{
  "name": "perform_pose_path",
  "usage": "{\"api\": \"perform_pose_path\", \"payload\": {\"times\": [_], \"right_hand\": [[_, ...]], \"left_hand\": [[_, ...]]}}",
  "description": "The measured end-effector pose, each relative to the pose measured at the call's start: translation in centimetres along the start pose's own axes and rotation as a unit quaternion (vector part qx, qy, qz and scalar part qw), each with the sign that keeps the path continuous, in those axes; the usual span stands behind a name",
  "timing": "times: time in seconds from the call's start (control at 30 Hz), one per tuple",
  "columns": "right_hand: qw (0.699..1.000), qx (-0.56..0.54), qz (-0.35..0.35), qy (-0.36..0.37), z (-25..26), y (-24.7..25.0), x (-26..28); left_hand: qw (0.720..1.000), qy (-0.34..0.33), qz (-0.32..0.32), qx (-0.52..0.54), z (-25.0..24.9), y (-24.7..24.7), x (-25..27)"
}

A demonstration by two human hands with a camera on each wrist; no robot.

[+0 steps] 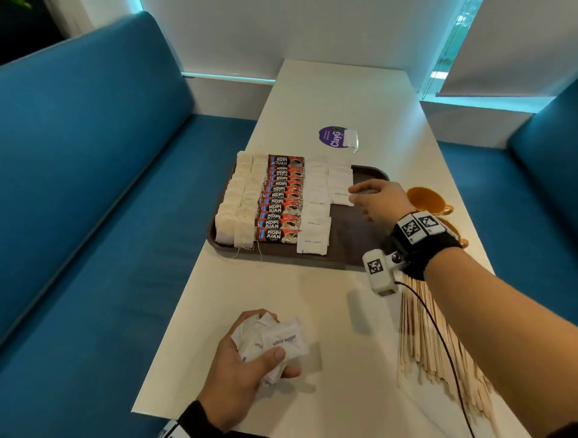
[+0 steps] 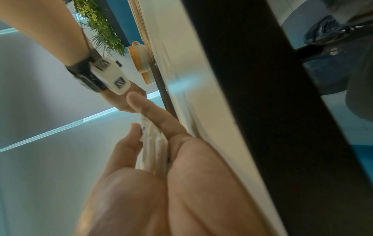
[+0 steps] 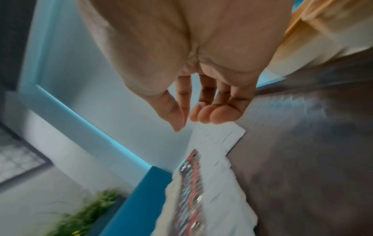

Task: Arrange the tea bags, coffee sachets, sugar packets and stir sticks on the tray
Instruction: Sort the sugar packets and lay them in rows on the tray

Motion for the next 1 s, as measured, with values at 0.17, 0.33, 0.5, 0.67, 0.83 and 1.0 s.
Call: {"api": "perform_pose_path", "payload": {"times": [0.17,0.33,0.5,0.67,0.83,1.0], "right_hand": [[0.988,-0.065,0.141,0.0,-0.7,-3.0,10.9],[0.975,-0.136,0.178,-0.01,-4.0,-5.9,18.7],[0.951,-0.232,0.202,0.011,-5.3,-7.8,23.2],[0.957,-0.222,0.181,0.045,-5.1,-8.1,24.3],[0.961,-0.233,0.149,0.026,-5.9,-7.8,24.5],[0.959,-0.243,0.146,0.013,-6.4,-7.7,24.8]], "left_hand": [[1.0,-0.01,-0.013,0.008,-0.5,-0.3,0.4],[0.999,-0.024,-0.007,0.024,-1.1,-0.6,0.6],[0.999,-0.025,-0.018,0.03,-1.3,-0.7,1.0],[0.999,-0.012,-0.013,0.05,-1.0,-0.9,1.1],[0.999,-0.021,0.01,0.048,-0.9,-1.1,0.9],[0.997,-0.019,0.028,0.07,-0.9,-1.1,1.0]]}}
Point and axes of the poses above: each hand's wrist, its own x-axis away from the middle knuckle, its own y-axis out of the back of the hand, z = x × y, the point moved 8 cm from there along -x, towards the middle knuckle, and after that the axes turned 2 degrees about -x, right-handed, at the moved point
